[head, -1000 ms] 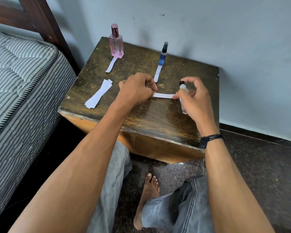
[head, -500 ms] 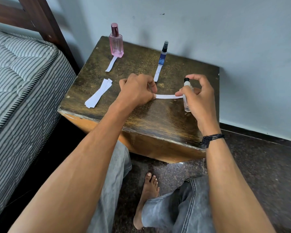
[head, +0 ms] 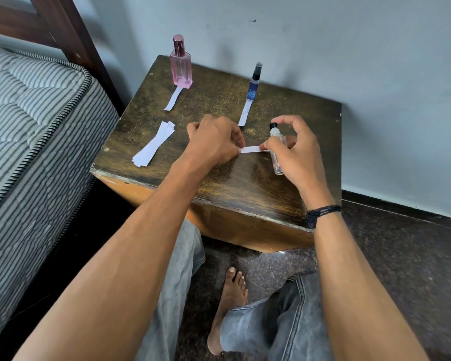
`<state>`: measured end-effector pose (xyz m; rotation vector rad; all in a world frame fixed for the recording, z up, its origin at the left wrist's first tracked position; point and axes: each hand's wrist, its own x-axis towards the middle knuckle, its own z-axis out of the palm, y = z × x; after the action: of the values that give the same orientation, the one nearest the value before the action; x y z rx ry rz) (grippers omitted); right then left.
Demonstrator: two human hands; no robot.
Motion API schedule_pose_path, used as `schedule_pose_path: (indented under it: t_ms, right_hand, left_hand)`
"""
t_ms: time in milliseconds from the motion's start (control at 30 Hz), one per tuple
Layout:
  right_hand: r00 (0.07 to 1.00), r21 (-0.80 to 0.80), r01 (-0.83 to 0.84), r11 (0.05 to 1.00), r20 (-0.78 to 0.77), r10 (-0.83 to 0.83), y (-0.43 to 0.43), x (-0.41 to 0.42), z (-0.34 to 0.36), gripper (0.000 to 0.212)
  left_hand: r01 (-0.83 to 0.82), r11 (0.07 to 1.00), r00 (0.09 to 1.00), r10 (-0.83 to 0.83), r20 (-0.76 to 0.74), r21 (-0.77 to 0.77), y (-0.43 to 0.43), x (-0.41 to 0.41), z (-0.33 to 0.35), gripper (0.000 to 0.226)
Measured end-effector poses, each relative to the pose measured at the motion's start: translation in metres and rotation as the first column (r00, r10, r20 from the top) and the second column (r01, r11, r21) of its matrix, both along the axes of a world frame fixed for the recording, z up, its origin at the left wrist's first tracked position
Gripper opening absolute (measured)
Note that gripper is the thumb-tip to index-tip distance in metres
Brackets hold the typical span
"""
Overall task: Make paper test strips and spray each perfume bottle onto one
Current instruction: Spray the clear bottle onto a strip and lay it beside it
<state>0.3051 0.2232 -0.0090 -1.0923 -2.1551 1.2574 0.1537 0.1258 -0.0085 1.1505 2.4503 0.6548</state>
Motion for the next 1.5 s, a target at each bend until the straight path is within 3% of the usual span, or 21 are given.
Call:
schedule_pose_path:
  t_ms: [667, 933, 1100, 1400, 1500]
  right_hand:
    - [0.988, -0.032, 0.145, 0.989, -0.044, -0.147, 0.008, 0.007, -0.001, 0.035]
    - [0.915, -0.324, 0.252, 0.912, -0.228, -0.334, 0.014, 0.007, 0.006, 0.031]
    - [0.91, -0.359, 0.253, 0.898, -0.227, -0.347, 0.02, 0.009, 0.001, 0.03]
    - [0.941, -0.313, 0.22, 0.924, -0.183, -0.286, 0.014, 0.009, 0.006, 0.03]
    - [0.943, -0.308, 0.208, 0.928, -0.19, -0.274, 0.014, 0.009, 0.009, 0.031]
  left_hand:
    - [-0.005, 1.0, 1.0, 0.004, 0.02, 0.029, 0.0, -0.008, -0.005, 0.007]
    - [-0.006, 1.0, 1.0, 0.006, 0.018, 0.027, -0.003, -0.013, -0.004, 0.009]
    - [0.014, 1.0, 0.999, -0.014, 0.03, 0.016, -0.001, -0.009, -0.004, 0.01]
    - [-0.116, 0.985, 0.976, 0.089, 0.201, 0.126, -0.014, -0.026, 0.005, 0.009]
    - [-0.078, 0.99, 0.95, 0.037, 0.309, 0.121, -0.023, -0.034, 0.009, 0.027]
